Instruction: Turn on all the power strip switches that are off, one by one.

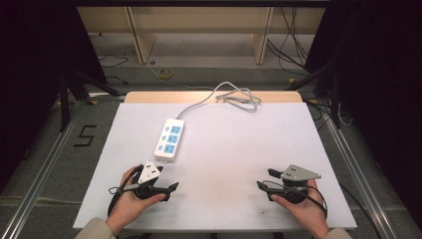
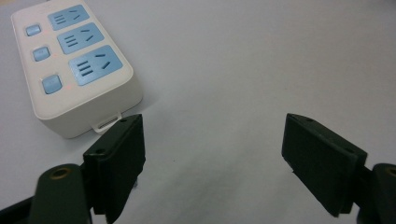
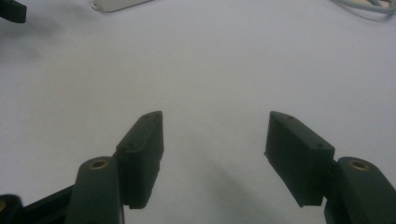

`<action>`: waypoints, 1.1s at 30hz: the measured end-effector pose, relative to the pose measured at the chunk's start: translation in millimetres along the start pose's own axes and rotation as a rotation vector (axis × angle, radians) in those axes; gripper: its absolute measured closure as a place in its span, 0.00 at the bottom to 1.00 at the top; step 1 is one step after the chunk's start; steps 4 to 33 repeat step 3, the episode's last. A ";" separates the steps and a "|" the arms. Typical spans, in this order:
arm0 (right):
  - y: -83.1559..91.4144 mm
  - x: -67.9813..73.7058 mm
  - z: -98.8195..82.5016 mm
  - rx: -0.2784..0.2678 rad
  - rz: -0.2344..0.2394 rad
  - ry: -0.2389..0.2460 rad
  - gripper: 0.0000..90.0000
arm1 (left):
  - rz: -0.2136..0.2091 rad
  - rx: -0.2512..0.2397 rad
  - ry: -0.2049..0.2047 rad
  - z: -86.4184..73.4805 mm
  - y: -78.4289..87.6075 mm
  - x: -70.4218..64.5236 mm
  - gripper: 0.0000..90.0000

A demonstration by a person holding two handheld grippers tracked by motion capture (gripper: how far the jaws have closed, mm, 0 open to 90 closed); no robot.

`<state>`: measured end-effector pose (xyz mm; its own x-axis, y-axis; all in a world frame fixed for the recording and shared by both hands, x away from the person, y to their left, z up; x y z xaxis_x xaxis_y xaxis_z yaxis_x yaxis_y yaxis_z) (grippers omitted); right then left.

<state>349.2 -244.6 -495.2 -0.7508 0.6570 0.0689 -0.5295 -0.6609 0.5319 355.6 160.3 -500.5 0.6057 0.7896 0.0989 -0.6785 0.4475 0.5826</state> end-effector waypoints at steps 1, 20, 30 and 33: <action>-0.3 -0.3 -0.7 0.003 0.002 -0.002 0.42 | 0.002 0.003 0.001 -0.6 -0.7 0.4 0.23; -0.4 -0.6 -0.8 0.001 0.001 -0.005 0.41 | 0.009 0.009 0.003 -2.1 -2.6 1.2 0.23; -0.4 -0.6 -0.8 0.001 0.001 -0.005 0.41 | 0.009 0.009 0.003 -2.1 -2.6 1.2 0.23; -0.4 -0.6 -0.8 0.001 0.001 -0.005 0.41 | 0.009 0.009 0.003 -2.1 -2.6 1.2 0.23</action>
Point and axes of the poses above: each handheld gripper's, and its own axes: y roughly backward along the jaws, z roughly out of its top, x roughly to its left, the point moved 3 cm from there along -y, roughly forward along the jaws, and after that the axes turned 6 degrees about z, right-handed, at the moved point
